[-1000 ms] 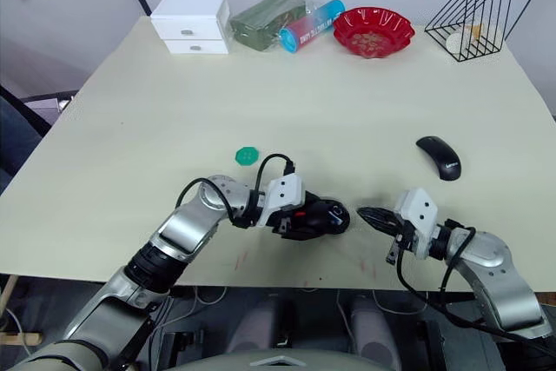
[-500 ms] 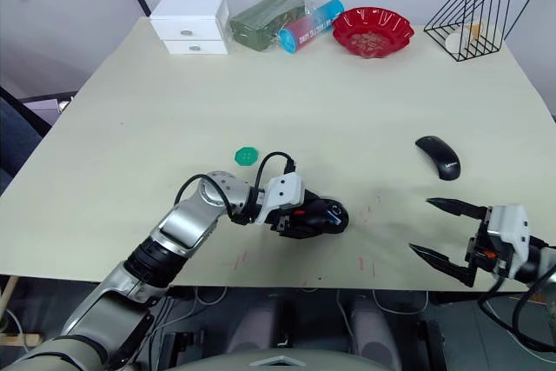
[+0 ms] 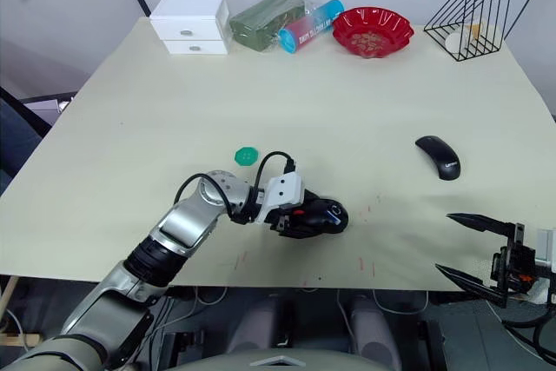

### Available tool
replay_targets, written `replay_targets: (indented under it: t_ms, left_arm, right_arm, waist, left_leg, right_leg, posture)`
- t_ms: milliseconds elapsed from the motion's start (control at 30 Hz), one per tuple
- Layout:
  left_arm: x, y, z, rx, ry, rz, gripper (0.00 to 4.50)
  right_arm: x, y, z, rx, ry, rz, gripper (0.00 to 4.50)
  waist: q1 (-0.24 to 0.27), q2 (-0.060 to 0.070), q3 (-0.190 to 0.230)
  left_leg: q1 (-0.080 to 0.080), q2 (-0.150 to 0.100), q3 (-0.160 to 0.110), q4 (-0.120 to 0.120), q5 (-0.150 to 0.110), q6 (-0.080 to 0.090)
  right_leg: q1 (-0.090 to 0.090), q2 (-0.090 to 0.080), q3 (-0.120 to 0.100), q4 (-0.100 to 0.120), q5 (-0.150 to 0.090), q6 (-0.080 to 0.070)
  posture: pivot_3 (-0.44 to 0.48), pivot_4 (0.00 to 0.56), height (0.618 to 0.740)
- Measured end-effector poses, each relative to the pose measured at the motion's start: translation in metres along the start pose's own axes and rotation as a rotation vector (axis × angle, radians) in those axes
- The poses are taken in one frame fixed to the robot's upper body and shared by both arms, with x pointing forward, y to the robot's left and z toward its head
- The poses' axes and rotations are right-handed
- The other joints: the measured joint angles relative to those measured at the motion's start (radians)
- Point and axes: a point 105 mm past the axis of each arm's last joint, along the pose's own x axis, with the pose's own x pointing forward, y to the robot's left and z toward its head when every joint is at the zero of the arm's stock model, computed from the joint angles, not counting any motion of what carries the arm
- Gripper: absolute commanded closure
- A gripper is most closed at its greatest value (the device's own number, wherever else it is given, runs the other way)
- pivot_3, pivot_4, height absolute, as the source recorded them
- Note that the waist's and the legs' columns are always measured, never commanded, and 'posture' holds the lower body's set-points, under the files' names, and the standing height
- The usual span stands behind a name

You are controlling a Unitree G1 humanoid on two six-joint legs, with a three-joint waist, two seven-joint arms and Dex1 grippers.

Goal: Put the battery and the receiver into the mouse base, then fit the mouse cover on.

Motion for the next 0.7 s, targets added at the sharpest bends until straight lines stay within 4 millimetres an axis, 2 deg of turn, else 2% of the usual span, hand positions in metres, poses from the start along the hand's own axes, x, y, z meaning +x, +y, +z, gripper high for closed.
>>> replay_targets:
  t_ms: [33, 100, 433, 667, 700]
  left_arm:
    - [0.000, 0.000, 0.000, -0.002, 0.003, 0.002, 0.48]
    - [-0.001, 0.000, -0.002, -0.011, 0.009, 0.000, 0.12]
    - [-0.005, 0.002, -0.002, -0.010, 0.000, 0.002, 0.12]
    - [-0.015, 0.003, 0.004, -0.013, -0.082, 0.005, 0.12]
    - [-0.022, -0.003, 0.008, -0.006, -0.126, -0.022, 0.12]
  right_arm:
    - [0.000, 0.000, 0.000, 0.000, -0.002, 0.001, 0.00]
    - [0.000, 0.000, 0.000, 0.001, -0.005, 0.002, 0.00]
    - [0.003, 0.001, 0.001, 0.002, -0.019, 0.000, 0.00]
    - [0.006, 0.001, 0.000, 0.002, -0.030, 0.007, 0.00]
    - [0.009, 0.000, 0.002, -0.006, -0.037, 0.018, 0.00]
  waist:
    - [0.000, 0.000, 0.000]
    - [0.001, 0.001, 0.000]
    - [0.002, 0.001, 0.000]
    - [0.004, 0.002, 0.001]
    - [0.003, 0.002, 0.001]
  left_leg:
    - [0.000, 0.000, 0.000, 0.000, 0.000, 0.000]
    - [0.000, 0.000, 0.000, 0.000, 0.000, 0.000]
    - [0.000, 0.000, 0.000, 0.000, 0.000, 0.000]
    - [0.000, 0.000, 0.000, 0.000, 0.000, 0.000]
    - [0.000, 0.000, 0.000, 0.000, 0.000, 0.000]
  right_leg:
    - [0.000, 0.000, 0.000, 0.000, 0.000, 0.000]
    - [0.000, 0.000, 0.000, 0.000, 0.000, 0.000]
    - [0.000, 0.000, 0.000, 0.000, 0.000, 0.000]
    - [0.000, 0.000, 0.000, 0.000, 0.000, 0.000]
    - [0.000, 0.000, 0.000, 0.000, 0.000, 0.000]
  posture:
    - [0.000, 0.150, 0.740]
    - [0.000, 0.150, 0.740]
    - [0.000, 0.150, 0.740]
    - [0.000, 0.150, 0.740]
    - [0.000, 0.150, 0.740]
